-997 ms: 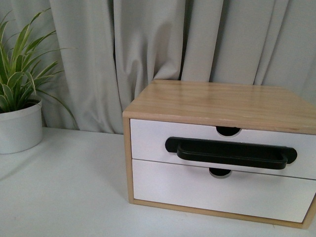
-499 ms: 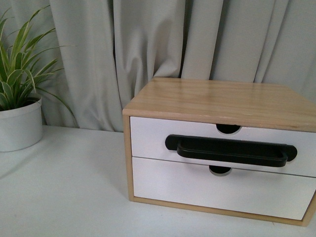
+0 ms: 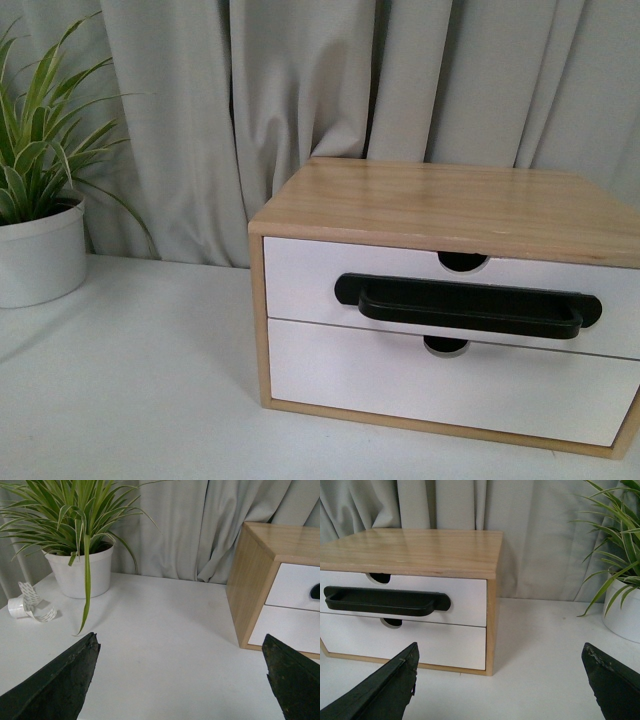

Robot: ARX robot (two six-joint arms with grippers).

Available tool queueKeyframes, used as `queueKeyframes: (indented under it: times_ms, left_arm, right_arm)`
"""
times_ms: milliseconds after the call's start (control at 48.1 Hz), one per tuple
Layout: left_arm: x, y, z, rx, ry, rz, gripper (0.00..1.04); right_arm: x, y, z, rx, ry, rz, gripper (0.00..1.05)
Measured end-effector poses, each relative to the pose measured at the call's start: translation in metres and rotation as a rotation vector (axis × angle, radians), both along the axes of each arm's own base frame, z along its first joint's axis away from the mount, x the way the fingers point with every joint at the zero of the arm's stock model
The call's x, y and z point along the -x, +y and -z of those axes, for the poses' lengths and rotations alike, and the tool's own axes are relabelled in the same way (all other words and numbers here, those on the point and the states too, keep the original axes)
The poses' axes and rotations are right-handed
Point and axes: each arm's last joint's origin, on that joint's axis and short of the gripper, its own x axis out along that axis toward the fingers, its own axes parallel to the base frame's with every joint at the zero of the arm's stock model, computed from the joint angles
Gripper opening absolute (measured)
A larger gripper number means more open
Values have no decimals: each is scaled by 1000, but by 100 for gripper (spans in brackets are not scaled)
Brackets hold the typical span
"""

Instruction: Pull drawer

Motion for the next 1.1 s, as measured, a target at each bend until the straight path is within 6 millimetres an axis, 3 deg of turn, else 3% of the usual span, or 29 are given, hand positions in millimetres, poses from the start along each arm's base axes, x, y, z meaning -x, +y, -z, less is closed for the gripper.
queueKeyframes:
  times_ms: [125, 249, 436, 540, 831, 1101]
  left_arm:
    - [-5, -4, 1, -36, 51, 111, 98]
    - [-13, -16, -9, -116, 41, 247, 98]
    - [-41, -47, -37, -372, 10, 559, 98]
    - [-67, -62, -42, -548, 35, 712, 98]
    - [-115, -100, -53, -764, 39, 943, 98]
    - [-140, -133, -69, -913, 50, 1065, 98]
  right_arm:
    - [-3, 3, 1, -52, 128, -193, 96]
    - [-8, 7, -9, 7, 173, -311, 96]
    - [-29, 16, -32, 333, 238, -508, 96]
    - [-49, 19, -40, 523, 249, -566, 96]
    - [-86, 18, -53, 745, 260, -675, 96]
    - [-106, 18, -50, 842, 294, -778, 96]
